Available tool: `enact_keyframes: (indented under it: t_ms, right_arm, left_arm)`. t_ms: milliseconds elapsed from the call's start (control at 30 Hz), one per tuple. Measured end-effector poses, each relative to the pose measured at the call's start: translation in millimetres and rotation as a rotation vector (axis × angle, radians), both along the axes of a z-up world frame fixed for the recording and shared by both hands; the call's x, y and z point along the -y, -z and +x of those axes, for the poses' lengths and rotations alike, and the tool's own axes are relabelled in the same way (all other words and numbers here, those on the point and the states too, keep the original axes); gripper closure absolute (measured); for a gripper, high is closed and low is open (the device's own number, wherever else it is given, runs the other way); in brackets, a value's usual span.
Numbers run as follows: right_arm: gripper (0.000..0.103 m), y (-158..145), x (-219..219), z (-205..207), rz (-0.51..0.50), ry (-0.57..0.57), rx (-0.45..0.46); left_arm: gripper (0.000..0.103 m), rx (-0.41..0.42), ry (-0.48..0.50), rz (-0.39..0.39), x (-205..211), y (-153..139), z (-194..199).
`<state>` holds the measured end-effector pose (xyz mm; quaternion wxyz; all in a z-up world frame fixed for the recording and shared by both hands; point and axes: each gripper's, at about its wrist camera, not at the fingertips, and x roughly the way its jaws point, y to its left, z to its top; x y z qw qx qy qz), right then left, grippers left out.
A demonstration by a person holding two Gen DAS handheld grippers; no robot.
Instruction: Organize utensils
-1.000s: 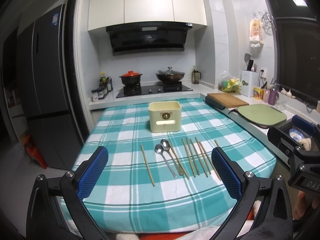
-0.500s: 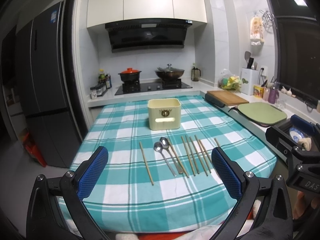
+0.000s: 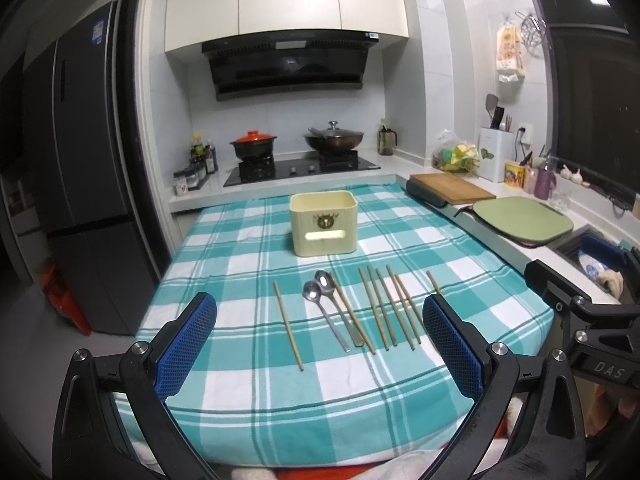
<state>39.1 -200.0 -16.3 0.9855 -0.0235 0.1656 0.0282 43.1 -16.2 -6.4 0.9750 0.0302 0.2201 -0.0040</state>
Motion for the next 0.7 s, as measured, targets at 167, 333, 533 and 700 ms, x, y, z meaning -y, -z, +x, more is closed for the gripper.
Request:
enact_keyframes:
  t_ms: [167, 333, 533, 700]
  right_arm:
    - [0.000, 3.7, 1.3, 6.9, -0.021, 0.019, -0.026]
    - [0.000, 6.3, 0.6, 14.4, -0.043, 0.025, -0.036]
    - [0.000, 10.7, 5.4, 27.6, -0.033, 0.022, -0.064]
    - [0.000, 15.1, 11.4, 39.9, -0.014, 0.024, -0.083]
  left_arm:
    - [0.000, -0.016, 0.012, 0.019, 3.5, 2.0, 4.0]
    - [0.000, -0.035, 0.022, 0.010, 3.4, 3.3, 9.2]
    - [0.000, -0.092, 0.011, -0.030, -7.5, 9.3, 29.2]
    - [0.000, -0.129, 0.009, -0.007, -15.9, 18.2, 44.1]
